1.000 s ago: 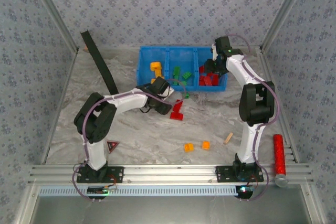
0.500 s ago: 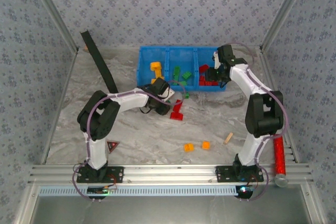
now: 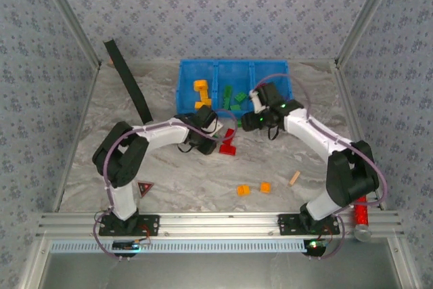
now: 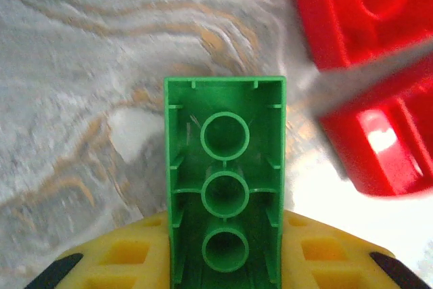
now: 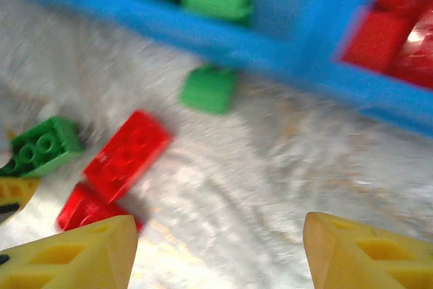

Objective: Sort the legos into containers by color
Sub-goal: Pick up the lego from the center of the table, then place the lego in the container.

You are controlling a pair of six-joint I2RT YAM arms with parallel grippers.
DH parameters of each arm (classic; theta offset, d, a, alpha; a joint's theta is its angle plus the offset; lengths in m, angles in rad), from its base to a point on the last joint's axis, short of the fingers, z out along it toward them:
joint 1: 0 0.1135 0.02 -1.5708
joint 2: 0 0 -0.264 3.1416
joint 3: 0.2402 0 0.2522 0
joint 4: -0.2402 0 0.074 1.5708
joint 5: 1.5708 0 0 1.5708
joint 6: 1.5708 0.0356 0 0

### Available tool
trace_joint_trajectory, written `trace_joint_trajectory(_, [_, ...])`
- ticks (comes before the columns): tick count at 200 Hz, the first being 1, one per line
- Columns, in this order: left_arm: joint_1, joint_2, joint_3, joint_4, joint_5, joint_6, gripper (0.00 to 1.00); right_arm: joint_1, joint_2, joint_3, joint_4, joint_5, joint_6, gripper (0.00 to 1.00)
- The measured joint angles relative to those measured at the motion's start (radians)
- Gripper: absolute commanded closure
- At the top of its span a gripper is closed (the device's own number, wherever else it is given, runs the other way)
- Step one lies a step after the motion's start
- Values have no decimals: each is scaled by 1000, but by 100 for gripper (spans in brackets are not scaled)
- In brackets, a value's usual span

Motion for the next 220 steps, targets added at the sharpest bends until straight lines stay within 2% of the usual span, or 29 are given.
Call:
trace_joint_trajectory(33, [-6,-97,74,-136,3,-11,74,145,-48,-104,79,35,-102,27])
trace_joint_trajectory(66, [2,-151,291,-211,2,-22,73,178,-115,-176,130,8,-241,23])
trace_joint_trajectory(96, [11,-112,513,-272,-3,-30,74,203,-142,-225,193,-51,-385,20])
trace_joint_trajectory(133, [14,113,830,-343,-13,-34,74,255,-148,-331,263,-82,-558,19])
trace_joint_trajectory(194, [21,706,1557,-558,-35,-54,71,256,-131,-343,317,-104,-665,19])
trace_joint_trajectory(204, [26,760,1614,-575,-38,-64,71,256,-125,-343,317,-103,-671,19])
trace_joint_trajectory(220, [37,786,1614,-589,-38,-84,71,256,-114,-343,317,-103,-679,19])
